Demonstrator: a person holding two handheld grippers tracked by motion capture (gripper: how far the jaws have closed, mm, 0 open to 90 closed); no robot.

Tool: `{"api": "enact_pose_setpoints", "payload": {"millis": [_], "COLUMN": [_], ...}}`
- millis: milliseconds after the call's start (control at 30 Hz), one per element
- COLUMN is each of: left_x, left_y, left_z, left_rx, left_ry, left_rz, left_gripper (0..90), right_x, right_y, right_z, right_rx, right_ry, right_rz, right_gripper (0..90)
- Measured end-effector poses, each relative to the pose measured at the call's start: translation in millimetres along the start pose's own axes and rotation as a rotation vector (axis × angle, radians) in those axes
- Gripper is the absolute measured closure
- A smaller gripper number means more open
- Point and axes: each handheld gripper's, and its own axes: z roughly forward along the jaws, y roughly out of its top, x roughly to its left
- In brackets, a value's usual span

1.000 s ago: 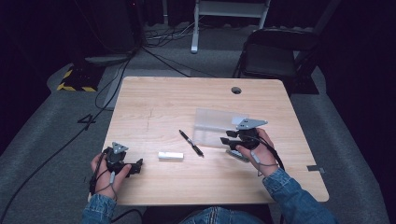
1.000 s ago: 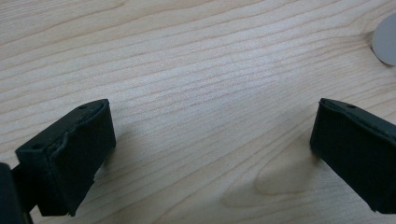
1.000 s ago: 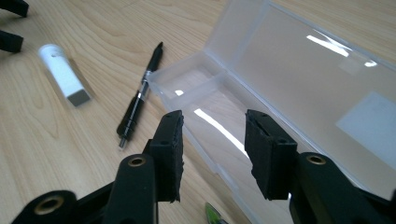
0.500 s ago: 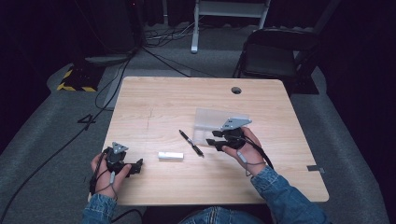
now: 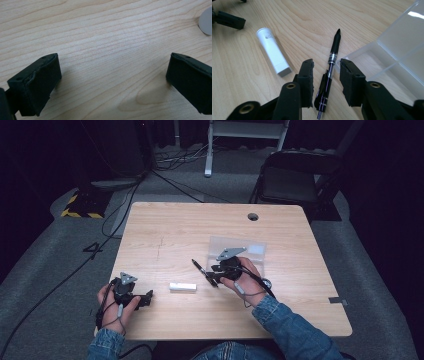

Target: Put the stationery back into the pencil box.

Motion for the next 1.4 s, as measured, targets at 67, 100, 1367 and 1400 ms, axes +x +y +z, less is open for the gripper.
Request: {"api": "enact_pose_setpoints", "payload": {"millis": [67,100,1367,1400], "left_x": [-0.2,0.0,0.0,0.0], "left_y": [-0.1,0.0,0.0,0.0], "left_z": [0.0,0.0,0.1,0.0], "left_rx": [-0.001,0.0,0.0,0.0], "left_ry": [0.001,0.0,-0.001,-0.001], "left_rz": [-0.003,0.0,-0.001,-0.001], "left_gripper": [0.2,0.2,0.2,0.2], "right_x": [0.8,1.6,-3.9,-3.3], "right_y": [1.9,5.3,34.5,34.9], "right_z": [4.7,9.7,75.7,75.9], "right_rx": [0.006,0.012,0.177,0.178], "right_ry": [0.006,0.001,-0.106,-0.108], "right_rz": [0.003,-0.005,0.012,0.016], "right_gripper": [66.3,66.7,76.6,77.1]}}
